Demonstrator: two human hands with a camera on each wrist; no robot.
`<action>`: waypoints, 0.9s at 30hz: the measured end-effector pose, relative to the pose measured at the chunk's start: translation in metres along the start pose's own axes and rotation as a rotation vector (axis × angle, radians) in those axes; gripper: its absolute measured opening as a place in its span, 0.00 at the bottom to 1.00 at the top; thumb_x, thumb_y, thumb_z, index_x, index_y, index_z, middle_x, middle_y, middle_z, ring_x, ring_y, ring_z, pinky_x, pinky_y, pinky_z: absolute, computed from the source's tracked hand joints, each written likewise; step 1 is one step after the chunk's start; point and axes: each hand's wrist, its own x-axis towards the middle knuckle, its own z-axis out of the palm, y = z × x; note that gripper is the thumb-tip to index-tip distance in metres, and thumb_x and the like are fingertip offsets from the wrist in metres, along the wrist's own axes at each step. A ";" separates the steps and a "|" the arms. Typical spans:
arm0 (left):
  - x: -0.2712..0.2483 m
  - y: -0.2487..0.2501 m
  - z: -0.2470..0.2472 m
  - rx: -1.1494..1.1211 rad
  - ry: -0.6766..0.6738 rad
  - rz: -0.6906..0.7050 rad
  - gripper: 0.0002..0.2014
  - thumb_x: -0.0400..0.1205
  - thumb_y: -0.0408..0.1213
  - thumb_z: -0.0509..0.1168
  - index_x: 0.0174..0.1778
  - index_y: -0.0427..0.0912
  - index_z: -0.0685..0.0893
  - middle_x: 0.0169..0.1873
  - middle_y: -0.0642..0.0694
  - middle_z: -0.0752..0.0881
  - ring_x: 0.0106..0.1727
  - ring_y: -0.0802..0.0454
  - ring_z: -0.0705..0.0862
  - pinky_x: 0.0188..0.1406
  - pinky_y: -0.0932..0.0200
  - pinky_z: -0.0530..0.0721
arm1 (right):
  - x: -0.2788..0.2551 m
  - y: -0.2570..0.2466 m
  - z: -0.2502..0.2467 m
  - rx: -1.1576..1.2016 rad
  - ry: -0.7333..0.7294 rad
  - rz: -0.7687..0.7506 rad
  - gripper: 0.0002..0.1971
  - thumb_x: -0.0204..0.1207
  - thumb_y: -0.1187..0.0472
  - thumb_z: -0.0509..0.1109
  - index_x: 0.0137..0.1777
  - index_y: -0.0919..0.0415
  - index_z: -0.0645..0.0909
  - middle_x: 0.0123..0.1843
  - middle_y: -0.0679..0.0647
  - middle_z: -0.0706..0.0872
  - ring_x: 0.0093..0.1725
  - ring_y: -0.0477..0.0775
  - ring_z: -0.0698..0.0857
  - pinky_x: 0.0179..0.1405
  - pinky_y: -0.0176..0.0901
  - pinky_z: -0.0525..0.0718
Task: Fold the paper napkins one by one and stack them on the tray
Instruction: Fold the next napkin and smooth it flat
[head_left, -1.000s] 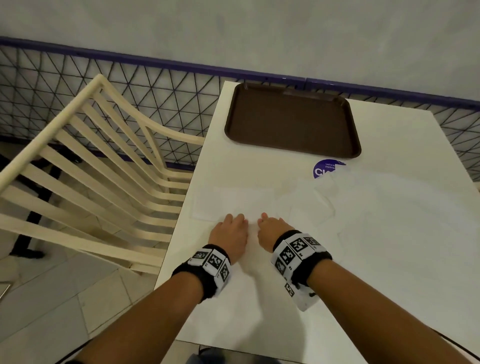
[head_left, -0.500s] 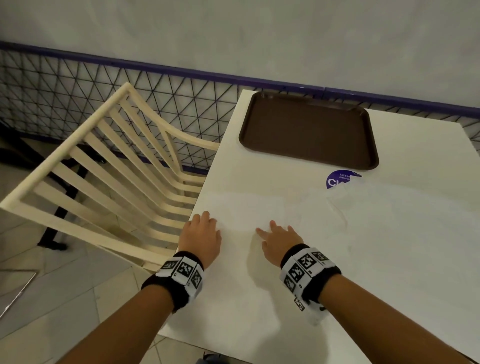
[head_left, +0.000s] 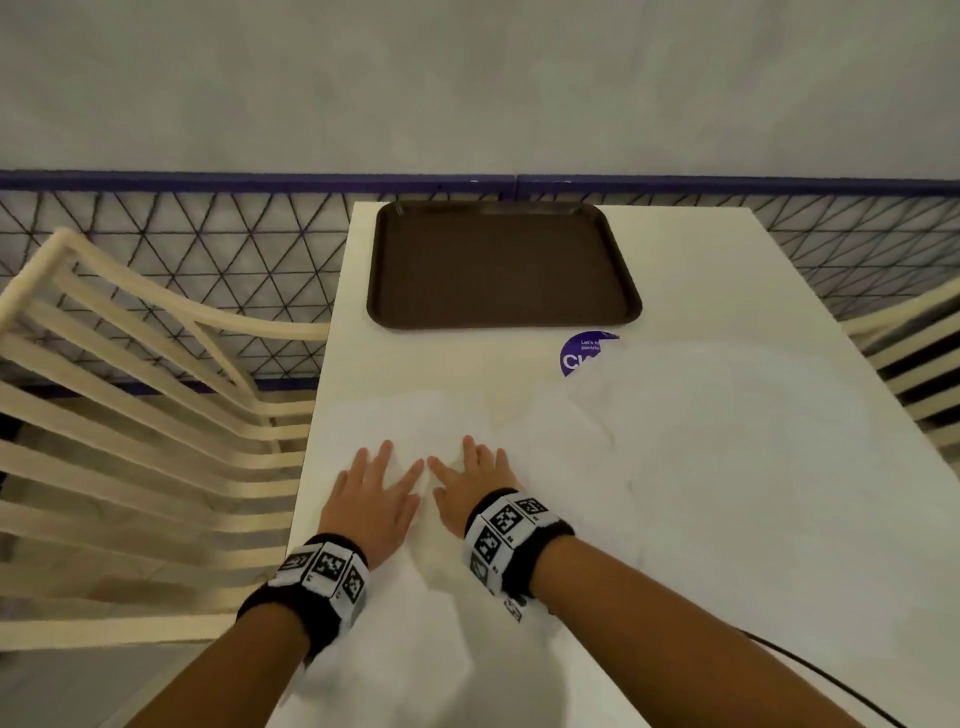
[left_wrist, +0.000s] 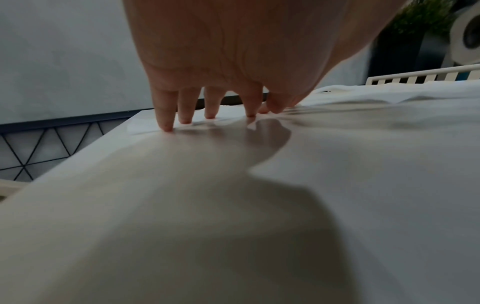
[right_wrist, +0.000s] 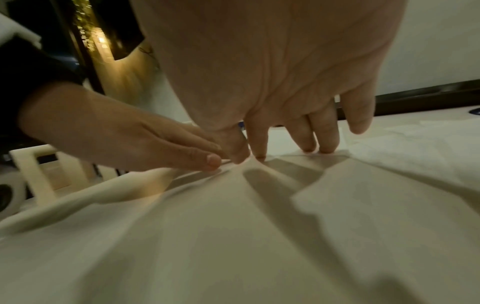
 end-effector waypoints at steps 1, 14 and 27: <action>0.006 -0.002 -0.004 -0.003 0.003 0.014 0.27 0.86 0.55 0.37 0.81 0.57 0.43 0.82 0.44 0.41 0.83 0.40 0.44 0.81 0.46 0.52 | 0.005 0.000 -0.005 0.025 0.001 0.007 0.27 0.86 0.50 0.43 0.83 0.49 0.41 0.83 0.65 0.38 0.83 0.66 0.45 0.82 0.60 0.44; 0.023 0.049 -0.039 -0.059 0.120 0.330 0.37 0.73 0.54 0.39 0.70 0.41 0.78 0.68 0.36 0.78 0.68 0.36 0.78 0.67 0.41 0.74 | -0.060 0.153 0.038 0.510 0.280 0.415 0.23 0.82 0.58 0.58 0.76 0.59 0.65 0.79 0.56 0.65 0.78 0.57 0.66 0.76 0.47 0.64; 0.019 0.194 -0.048 -0.159 0.182 0.588 0.24 0.84 0.47 0.55 0.77 0.48 0.65 0.76 0.48 0.66 0.77 0.51 0.64 0.73 0.58 0.62 | -0.130 0.213 0.100 0.865 0.875 0.457 0.22 0.75 0.71 0.67 0.69 0.61 0.75 0.79 0.57 0.60 0.76 0.55 0.66 0.63 0.30 0.66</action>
